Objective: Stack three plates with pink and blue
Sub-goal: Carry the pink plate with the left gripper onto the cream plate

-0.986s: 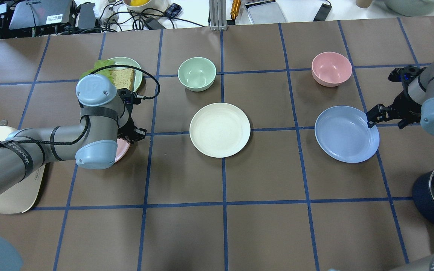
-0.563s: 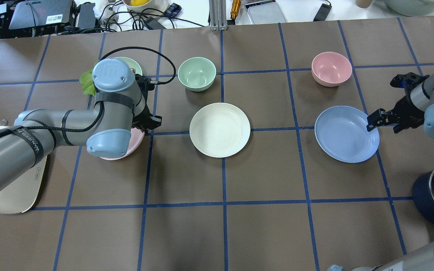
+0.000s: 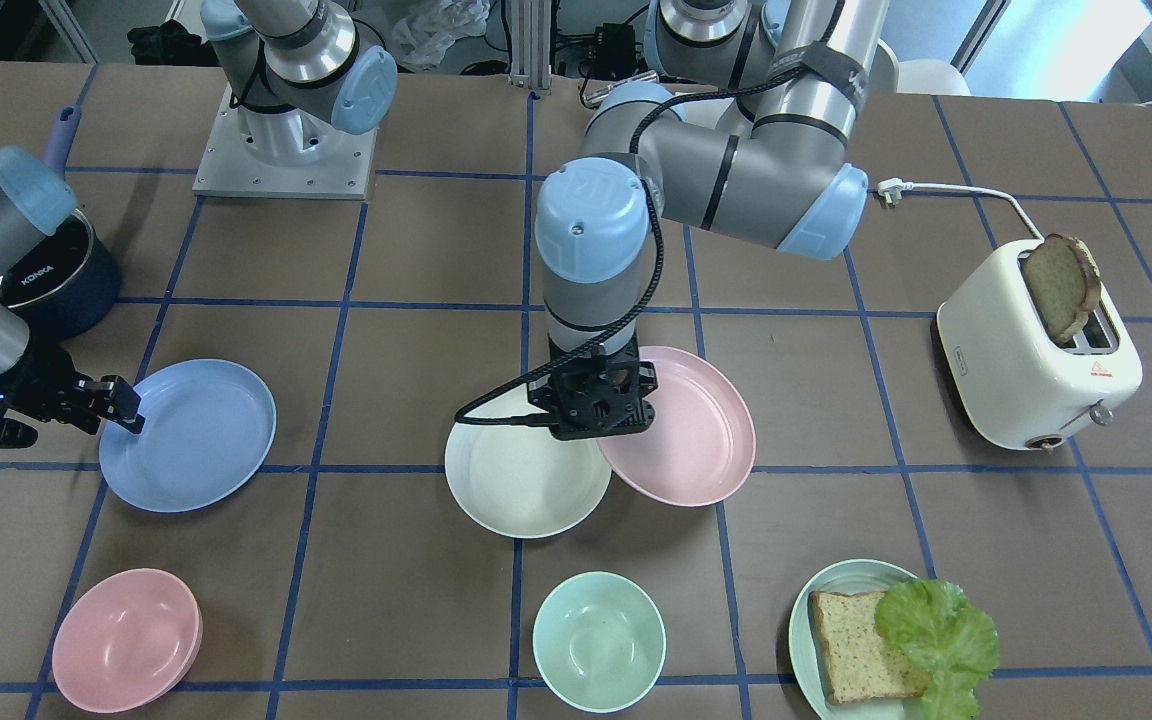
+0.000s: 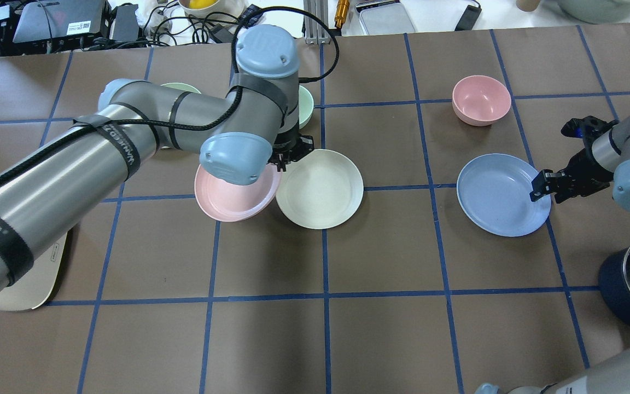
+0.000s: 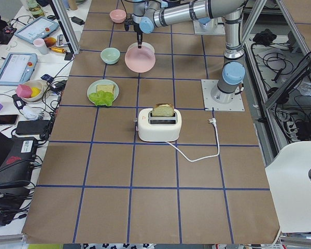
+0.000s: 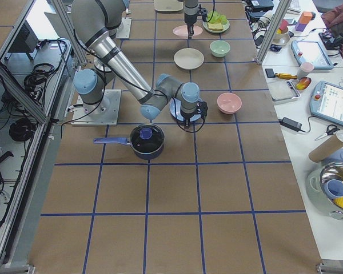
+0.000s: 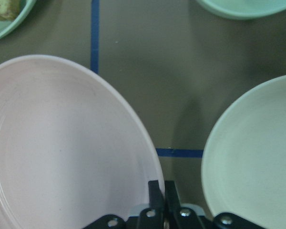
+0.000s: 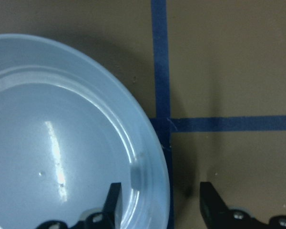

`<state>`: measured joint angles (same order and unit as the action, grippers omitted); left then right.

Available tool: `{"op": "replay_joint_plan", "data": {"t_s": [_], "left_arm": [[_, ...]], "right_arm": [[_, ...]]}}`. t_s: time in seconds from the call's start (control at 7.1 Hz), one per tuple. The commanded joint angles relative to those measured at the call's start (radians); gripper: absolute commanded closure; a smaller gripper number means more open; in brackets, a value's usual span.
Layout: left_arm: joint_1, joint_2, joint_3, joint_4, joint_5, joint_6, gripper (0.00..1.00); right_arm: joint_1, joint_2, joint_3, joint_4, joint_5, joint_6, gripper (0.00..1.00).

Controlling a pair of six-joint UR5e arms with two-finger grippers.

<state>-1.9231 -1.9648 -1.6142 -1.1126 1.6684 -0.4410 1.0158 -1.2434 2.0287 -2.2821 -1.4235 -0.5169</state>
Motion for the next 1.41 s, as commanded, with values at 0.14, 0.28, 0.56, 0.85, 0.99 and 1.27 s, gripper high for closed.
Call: {"op": "replay_joint_plan", "data": {"t_s": [0.14,0.28,0.56,0.85,0.99,1.27], "left_arm": [[-0.164,-0.129,0.117,0.000,0.002,-0.065,1.00],[-0.181,-0.159,0.147,0.010,0.004,-0.099,1.00],[-0.200,-0.198,0.195,0.022,0.010,-0.099,1.00],[-0.203,-0.215,0.185,0.036,0.010,-0.099,0.68],[-0.203,-0.220,0.180,0.042,0.010,-0.091,0.01],[-0.180,-0.180,0.192,0.022,0.002,-0.081,0.00]], "right_arm": [[0.000,-0.001,0.001,0.015,-0.003,-0.002,0.91],[0.000,-0.010,0.001,0.015,-0.003,0.000,1.00],[0.000,-0.028,-0.030,0.058,-0.002,0.002,1.00],[0.003,-0.036,-0.114,0.133,0.000,0.006,1.00],[0.003,-0.037,-0.142,0.159,0.002,0.008,1.00],[0.012,-0.050,-0.192,0.179,0.038,0.018,1.00]]}}
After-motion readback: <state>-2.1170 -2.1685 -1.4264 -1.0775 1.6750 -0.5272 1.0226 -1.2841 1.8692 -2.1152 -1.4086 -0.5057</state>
